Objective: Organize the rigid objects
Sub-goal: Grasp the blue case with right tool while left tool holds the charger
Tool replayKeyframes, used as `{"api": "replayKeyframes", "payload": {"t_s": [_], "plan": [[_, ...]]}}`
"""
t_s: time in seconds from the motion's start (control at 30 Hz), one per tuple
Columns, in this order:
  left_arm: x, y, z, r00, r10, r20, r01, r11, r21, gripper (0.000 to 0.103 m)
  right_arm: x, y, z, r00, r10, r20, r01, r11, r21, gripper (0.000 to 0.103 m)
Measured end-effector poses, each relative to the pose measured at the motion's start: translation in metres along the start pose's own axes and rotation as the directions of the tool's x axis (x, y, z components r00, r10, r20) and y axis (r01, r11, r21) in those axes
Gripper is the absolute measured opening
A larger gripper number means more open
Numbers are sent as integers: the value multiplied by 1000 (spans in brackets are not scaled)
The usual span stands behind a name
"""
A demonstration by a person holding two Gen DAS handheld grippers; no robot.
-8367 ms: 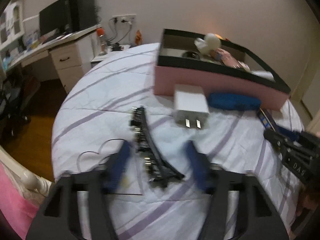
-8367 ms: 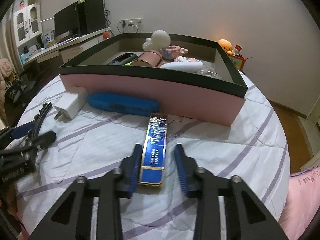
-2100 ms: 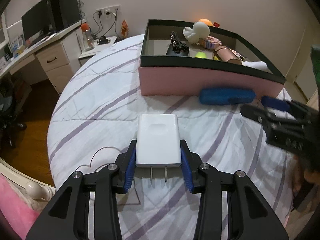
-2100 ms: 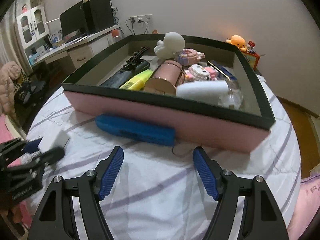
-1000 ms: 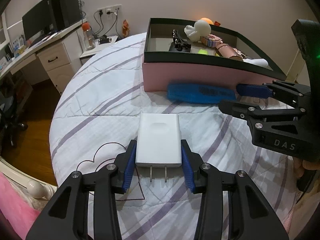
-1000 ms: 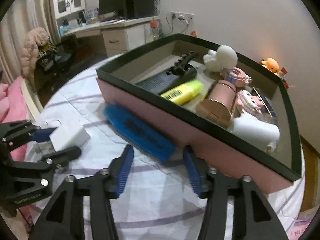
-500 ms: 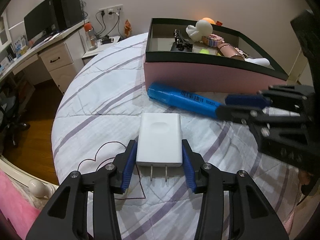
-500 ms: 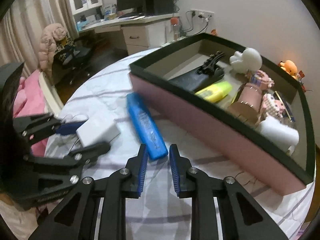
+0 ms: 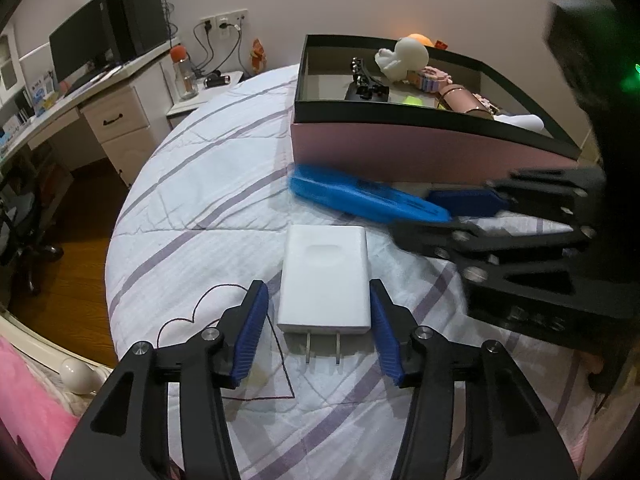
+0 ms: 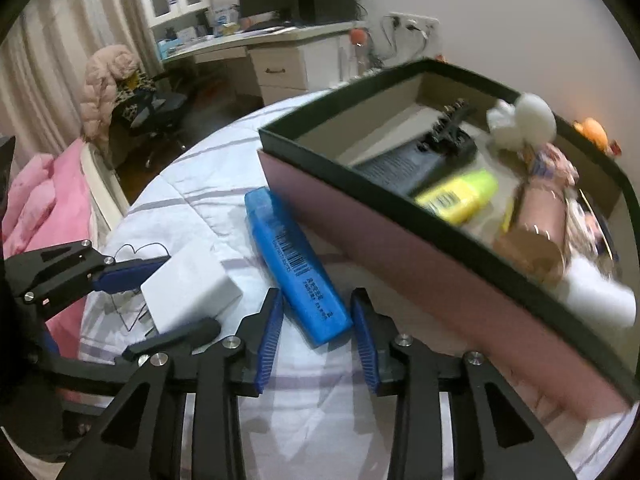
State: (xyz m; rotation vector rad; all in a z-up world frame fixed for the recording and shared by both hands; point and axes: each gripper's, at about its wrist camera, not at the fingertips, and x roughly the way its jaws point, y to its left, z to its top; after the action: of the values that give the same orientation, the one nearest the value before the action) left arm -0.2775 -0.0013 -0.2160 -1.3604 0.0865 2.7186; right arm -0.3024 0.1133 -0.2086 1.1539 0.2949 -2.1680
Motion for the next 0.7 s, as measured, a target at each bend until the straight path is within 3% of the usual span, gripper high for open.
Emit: {"api": "replayKeyframes", "payload": {"t_s": [0.17,0.33,0.47,0.7], "plan": [[0,-2,0,1000,8,0,-8,1000,-3,52,-28,-11,-33,997,-68,-34,72,992,108,29],[1,-5,1,1000,22,0,-22,1000,-4,56,-54,-17,-67,996,-91,9,86,970,226,30],[1,-7,4,999,33,-8,-33,999,2,58,-48,-19,-60,993,-114,34,104,972,210,49],[3,-8,4,1000,31,-2,-31,1000,-1,58,-29,-19,-36,988,-150,39,144,981,129,50]]}}
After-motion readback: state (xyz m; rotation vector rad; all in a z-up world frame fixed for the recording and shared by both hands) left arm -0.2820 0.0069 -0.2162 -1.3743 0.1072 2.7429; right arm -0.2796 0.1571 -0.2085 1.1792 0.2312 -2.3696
